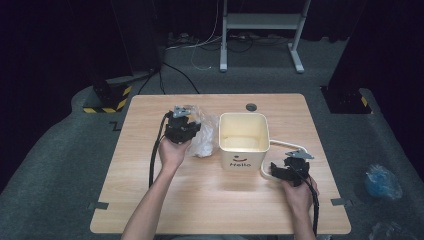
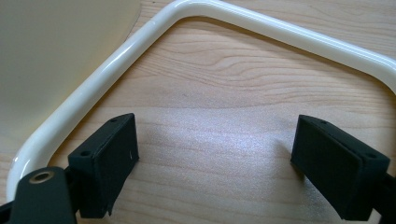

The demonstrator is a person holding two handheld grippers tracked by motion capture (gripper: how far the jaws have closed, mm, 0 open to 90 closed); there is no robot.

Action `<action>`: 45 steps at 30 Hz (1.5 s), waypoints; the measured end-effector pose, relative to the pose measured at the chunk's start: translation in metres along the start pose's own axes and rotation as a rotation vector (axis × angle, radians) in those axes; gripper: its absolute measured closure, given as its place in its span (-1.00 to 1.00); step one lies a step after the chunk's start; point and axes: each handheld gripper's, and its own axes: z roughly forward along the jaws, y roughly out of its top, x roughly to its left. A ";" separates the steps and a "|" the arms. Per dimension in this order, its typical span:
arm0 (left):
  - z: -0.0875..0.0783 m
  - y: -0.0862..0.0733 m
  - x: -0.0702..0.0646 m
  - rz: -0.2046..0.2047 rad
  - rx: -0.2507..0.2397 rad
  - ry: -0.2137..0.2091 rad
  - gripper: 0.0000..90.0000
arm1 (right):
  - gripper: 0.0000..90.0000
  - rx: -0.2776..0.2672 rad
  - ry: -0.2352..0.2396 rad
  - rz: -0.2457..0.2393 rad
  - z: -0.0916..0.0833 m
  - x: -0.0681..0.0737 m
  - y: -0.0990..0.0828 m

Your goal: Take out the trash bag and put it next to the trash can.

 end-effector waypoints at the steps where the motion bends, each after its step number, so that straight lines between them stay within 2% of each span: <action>1: 0.000 -0.001 0.000 -0.008 0.001 0.000 0.64 | -0.68 0.000 0.000 0.000 0.000 0.000 0.000; 11: -0.008 -0.005 0.004 -0.027 -0.010 0.020 0.10 | -0.68 0.000 0.000 0.000 0.000 0.000 0.000; 16: -0.014 -0.005 0.005 -0.030 -0.018 0.021 0.00 | -0.68 0.000 0.000 0.000 0.000 0.000 0.000; 23: -0.026 -0.004 0.006 -0.031 -0.047 0.014 -0.07 | -0.68 0.000 0.000 0.000 0.000 0.000 0.000; 27: -0.033 -0.004 0.008 -0.048 -0.066 0.013 -0.07 | -0.68 0.000 0.000 0.000 0.000 0.000 0.000; 35: -0.046 -0.005 0.011 -0.047 -0.090 0.009 -0.07 | -0.68 0.000 0.000 0.000 0.000 0.000 0.000; 45: -0.057 -0.009 0.015 -0.053 -0.104 0.010 -0.09 | -0.68 0.000 0.000 0.000 0.000 0.000 0.000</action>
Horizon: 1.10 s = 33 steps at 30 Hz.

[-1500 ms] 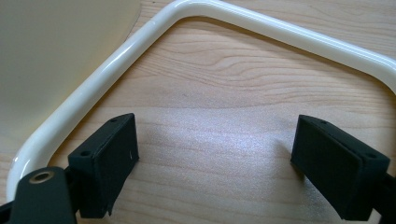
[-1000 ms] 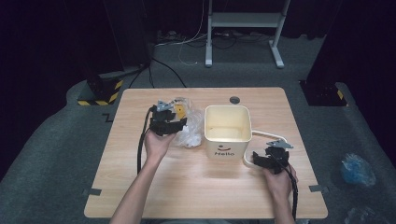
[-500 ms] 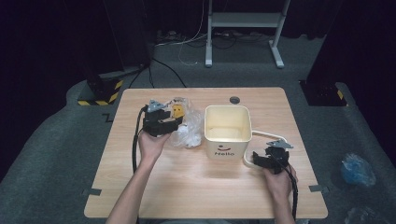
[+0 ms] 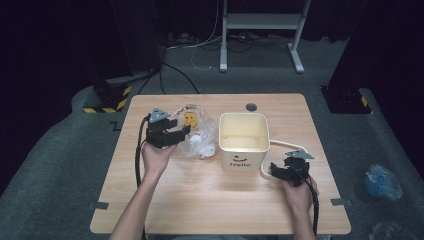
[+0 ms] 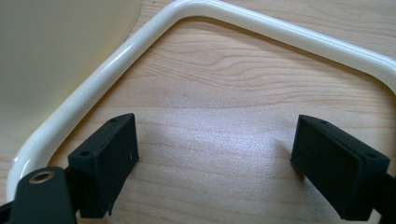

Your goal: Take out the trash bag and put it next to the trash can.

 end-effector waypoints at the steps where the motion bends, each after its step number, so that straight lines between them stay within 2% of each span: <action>1: -0.001 -0.001 0.001 -0.004 -0.004 -0.002 -0.09 | -0.68 0.000 0.000 0.000 0.000 0.000 0.000; 10: -0.010 -0.007 0.009 -0.025 -0.016 0.009 -0.09 | -0.68 0.000 0.000 0.000 0.000 0.000 0.000; 21: -0.024 -0.014 0.013 -0.005 -0.023 0.036 -0.09 | -0.68 0.000 0.000 0.000 0.000 0.000 0.000; 33: -0.032 -0.026 0.020 -0.010 -0.017 0.052 -0.10 | -0.68 0.000 0.000 -0.001 0.000 0.000 0.000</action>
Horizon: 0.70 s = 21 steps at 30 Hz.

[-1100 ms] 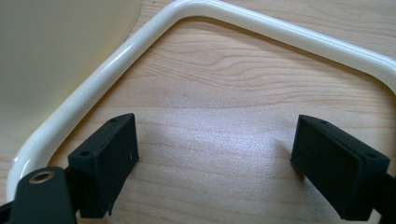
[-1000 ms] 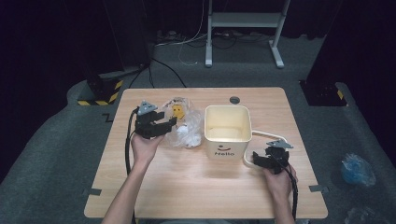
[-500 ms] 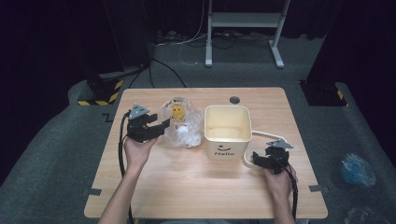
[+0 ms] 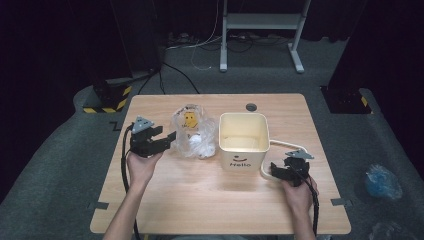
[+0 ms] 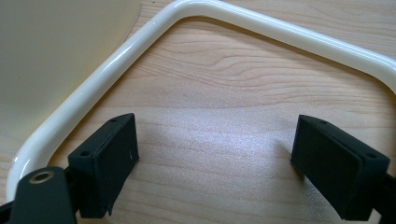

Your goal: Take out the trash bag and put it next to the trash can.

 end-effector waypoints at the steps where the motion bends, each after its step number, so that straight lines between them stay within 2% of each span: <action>1: -0.001 -0.001 0.000 0.003 0.001 0.003 -0.11 | -0.68 0.000 0.000 0.000 0.000 0.000 0.000; 6: -0.003 -0.005 0.003 0.007 0.001 0.013 -0.12 | -0.68 0.000 0.000 0.000 0.000 0.000 0.000; 7: -0.003 -0.007 0.002 -0.008 -0.010 0.016 -0.12 | -0.68 0.000 0.000 0.000 0.000 0.000 0.000; 8: -0.004 -0.008 0.003 0.011 0.003 0.019 -0.12 | -0.68 0.000 0.000 0.000 0.000 0.000 0.000; 12: -0.006 -0.012 0.004 0.016 0.007 0.028 -0.13 | -0.68 0.000 0.000 0.000 0.000 0.000 0.000; 13: -0.005 -0.014 0.003 0.000 0.001 0.028 -0.14 | -0.68 0.000 0.000 0.000 0.000 0.000 0.000; 14: -0.006 -0.015 0.005 0.018 0.008 0.030 -0.14 | -0.68 0.000 0.000 0.000 0.000 0.000 0.000; 17: -0.007 -0.019 0.006 0.021 0.011 0.035 -0.16 | -0.68 0.000 0.000 0.000 0.000 0.000 0.000; 21: -0.006 -0.026 0.006 0.008 0.014 0.036 -0.18 | -0.68 0.000 0.000 0.000 0.000 0.000 0.000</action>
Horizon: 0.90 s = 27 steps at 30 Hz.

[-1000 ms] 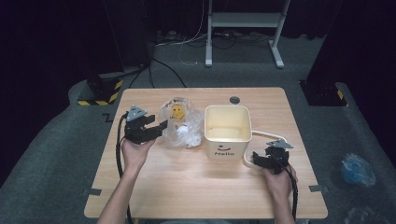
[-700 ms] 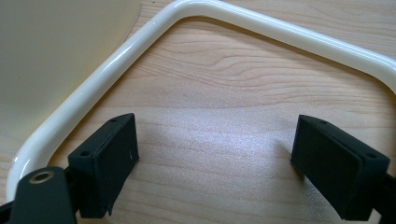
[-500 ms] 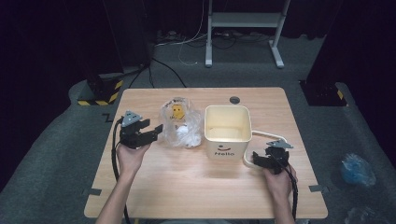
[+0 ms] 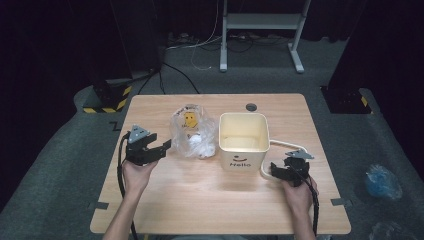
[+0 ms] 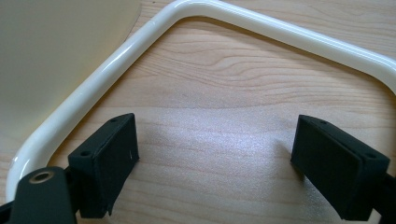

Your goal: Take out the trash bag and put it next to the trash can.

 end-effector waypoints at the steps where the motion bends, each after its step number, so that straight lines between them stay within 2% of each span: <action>1: 0.000 -0.001 0.001 0.009 0.011 0.002 -0.18 | -0.68 0.000 0.000 0.000 0.000 0.000 0.000; 9: -0.001 -0.012 0.004 0.004 0.022 0.013 -0.18 | -0.68 0.000 0.000 0.000 0.000 0.000 0.000; 20: 0.008 -0.032 0.005 0.011 0.075 0.051 -0.17 | -0.68 0.000 0.000 0.001 0.000 0.000 0.000; 27: 0.013 -0.042 0.004 0.013 0.088 0.066 -0.17 | -0.68 0.000 0.000 0.000 0.000 0.000 0.000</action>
